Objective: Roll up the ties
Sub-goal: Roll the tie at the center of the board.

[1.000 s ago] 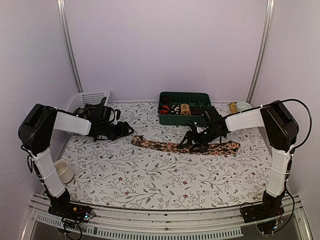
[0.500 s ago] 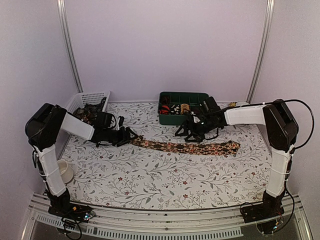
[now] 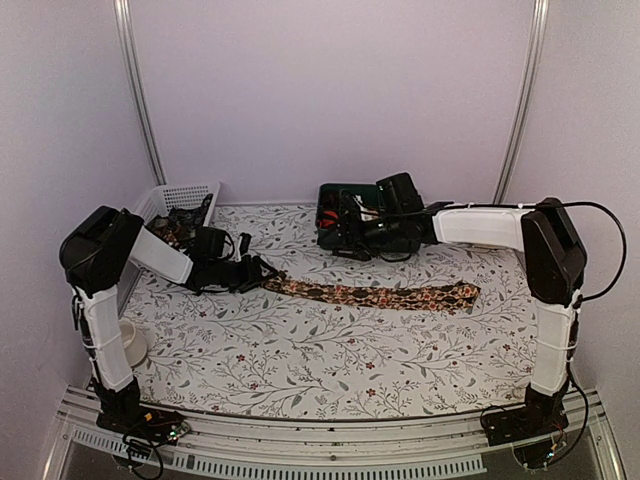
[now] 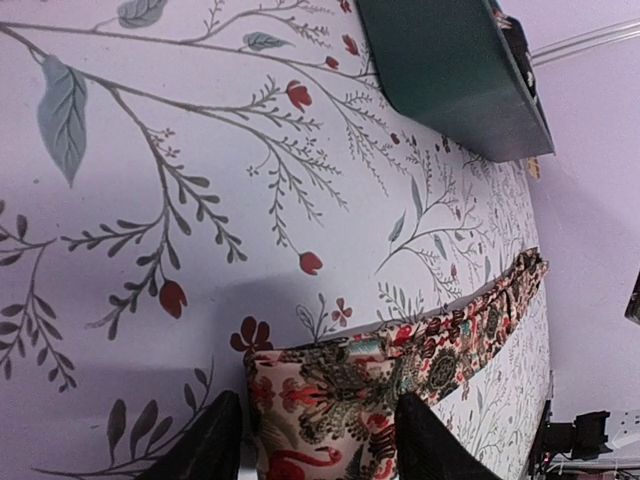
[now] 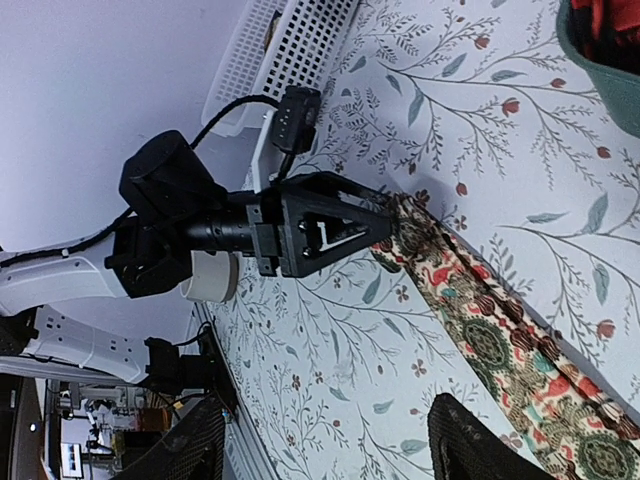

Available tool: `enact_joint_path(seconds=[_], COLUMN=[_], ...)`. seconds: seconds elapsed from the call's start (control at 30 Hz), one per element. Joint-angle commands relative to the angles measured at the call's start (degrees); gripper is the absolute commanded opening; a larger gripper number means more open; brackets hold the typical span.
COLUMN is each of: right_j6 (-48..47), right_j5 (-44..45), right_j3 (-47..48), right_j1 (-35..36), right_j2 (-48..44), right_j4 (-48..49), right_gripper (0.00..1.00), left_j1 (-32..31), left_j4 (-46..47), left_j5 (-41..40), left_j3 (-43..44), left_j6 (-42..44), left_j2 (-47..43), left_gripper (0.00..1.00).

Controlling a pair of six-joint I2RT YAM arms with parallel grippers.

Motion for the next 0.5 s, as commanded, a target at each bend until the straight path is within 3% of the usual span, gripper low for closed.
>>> enact_joint_path(seconds=[0.0,0.47], right_j6=[5.19,5.22], right_j5=[-3.03,-2.75], right_j3=[3.88,6.73], right_j1=[1.26,1.73], right_j2=[7.44,10.18], right_j4=[5.94,3.85], right_gripper=[0.69,0.67], left_j1=[0.45,-1.91], left_j4=[-1.87,-6.35], left_j5=[-0.21,-1.76], left_j3=[-0.68,-2.09], left_j6=[-0.78,-1.64], left_j2=[2.64,3.05], left_gripper=[0.52,0.52])
